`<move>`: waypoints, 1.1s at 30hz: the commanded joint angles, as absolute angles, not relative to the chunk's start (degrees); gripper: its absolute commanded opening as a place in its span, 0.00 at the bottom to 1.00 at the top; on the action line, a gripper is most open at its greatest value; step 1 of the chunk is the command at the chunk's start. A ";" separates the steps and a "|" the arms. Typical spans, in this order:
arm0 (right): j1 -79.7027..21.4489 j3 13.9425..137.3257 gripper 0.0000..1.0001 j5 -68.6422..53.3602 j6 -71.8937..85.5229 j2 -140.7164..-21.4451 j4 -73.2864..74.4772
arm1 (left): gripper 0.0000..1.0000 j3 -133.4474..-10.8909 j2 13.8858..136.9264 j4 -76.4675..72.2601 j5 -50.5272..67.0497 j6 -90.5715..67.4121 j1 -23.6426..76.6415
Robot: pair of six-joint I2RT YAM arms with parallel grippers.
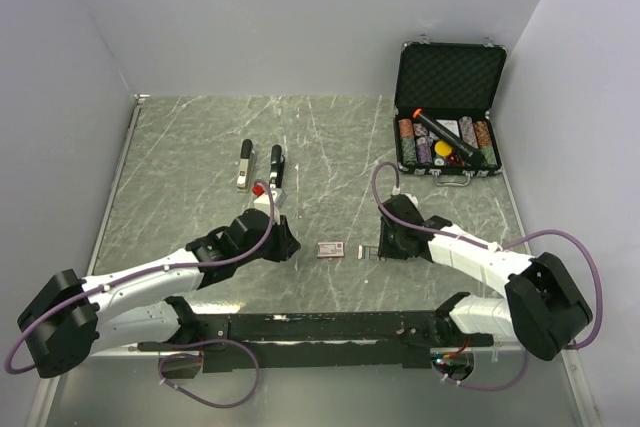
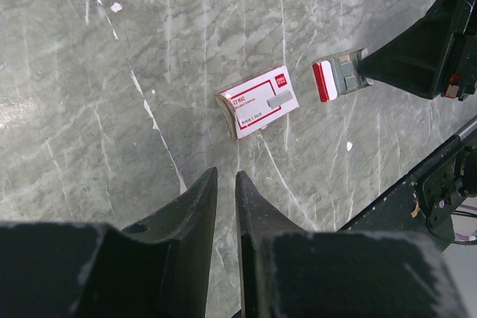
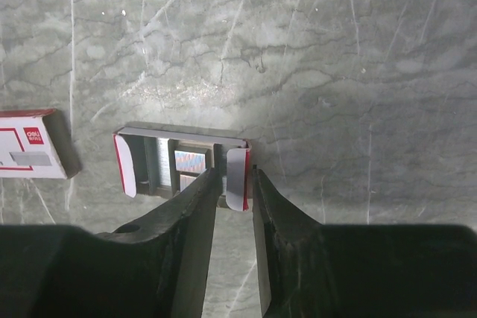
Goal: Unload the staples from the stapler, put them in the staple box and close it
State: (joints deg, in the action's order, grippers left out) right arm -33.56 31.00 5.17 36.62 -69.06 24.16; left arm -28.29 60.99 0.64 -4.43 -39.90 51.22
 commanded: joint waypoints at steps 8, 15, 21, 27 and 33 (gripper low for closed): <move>-33.93 33.31 0.34 7.56 37.71 -64.78 26.37 | 0.22 -28.65 60.64 -0.88 -5.01 -40.34 51.50; -33.93 32.78 0.33 8.09 37.88 -64.77 26.46 | 0.22 -28.74 60.64 -0.79 -5.10 -40.17 51.50; -33.93 32.78 0.29 8.17 37.79 -65.65 25.84 | 0.22 -28.92 60.65 -0.70 -5.10 -40.08 51.59; -33.93 32.96 0.28 7.91 37.79 -66.80 25.40 | 0.22 -28.83 60.64 -0.62 -5.19 -40.17 51.50; -33.93 33.05 0.27 7.65 37.79 -68.29 24.52 | 0.22 -28.83 60.91 -0.79 -5.01 -40.25 51.50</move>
State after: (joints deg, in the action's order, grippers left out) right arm -33.61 31.18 6.83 37.23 -67.40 25.69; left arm -28.29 61.01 0.67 -4.43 -39.90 51.22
